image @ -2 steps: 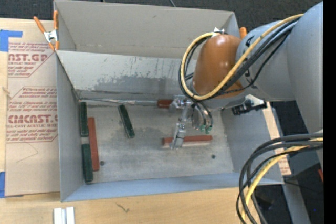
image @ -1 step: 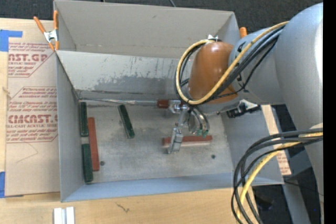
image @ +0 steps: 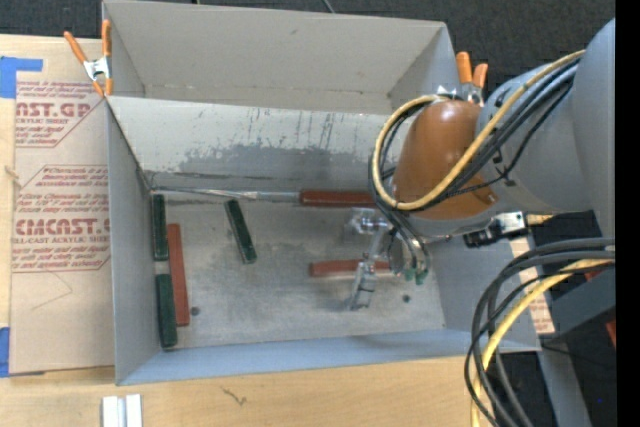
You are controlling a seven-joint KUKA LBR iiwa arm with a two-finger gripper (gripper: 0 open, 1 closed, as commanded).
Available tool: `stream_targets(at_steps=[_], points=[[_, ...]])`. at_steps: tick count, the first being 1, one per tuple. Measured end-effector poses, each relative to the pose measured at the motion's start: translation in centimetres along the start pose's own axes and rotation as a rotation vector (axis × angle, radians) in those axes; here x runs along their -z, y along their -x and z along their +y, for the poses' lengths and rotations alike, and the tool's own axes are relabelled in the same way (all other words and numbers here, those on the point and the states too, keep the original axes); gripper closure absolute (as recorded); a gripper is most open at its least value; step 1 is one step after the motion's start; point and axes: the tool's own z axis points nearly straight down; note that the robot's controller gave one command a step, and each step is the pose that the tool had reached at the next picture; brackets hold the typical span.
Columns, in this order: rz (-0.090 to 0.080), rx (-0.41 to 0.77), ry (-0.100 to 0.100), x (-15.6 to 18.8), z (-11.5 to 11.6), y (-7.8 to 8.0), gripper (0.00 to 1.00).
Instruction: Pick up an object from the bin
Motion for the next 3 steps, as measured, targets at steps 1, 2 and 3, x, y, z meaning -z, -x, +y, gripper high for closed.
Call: stream_targets(at_steps=[1, 2, 3], points=[[-0.002, 0.114, -0.002, -1.8, -0.4, -1.1, 1.00], [-0.002, 0.114, -0.002, -1.8, -0.4, -1.1, 1.00], [-0.005, 0.132, -0.002, 15.0, -0.8, -3.6, 1.00]])
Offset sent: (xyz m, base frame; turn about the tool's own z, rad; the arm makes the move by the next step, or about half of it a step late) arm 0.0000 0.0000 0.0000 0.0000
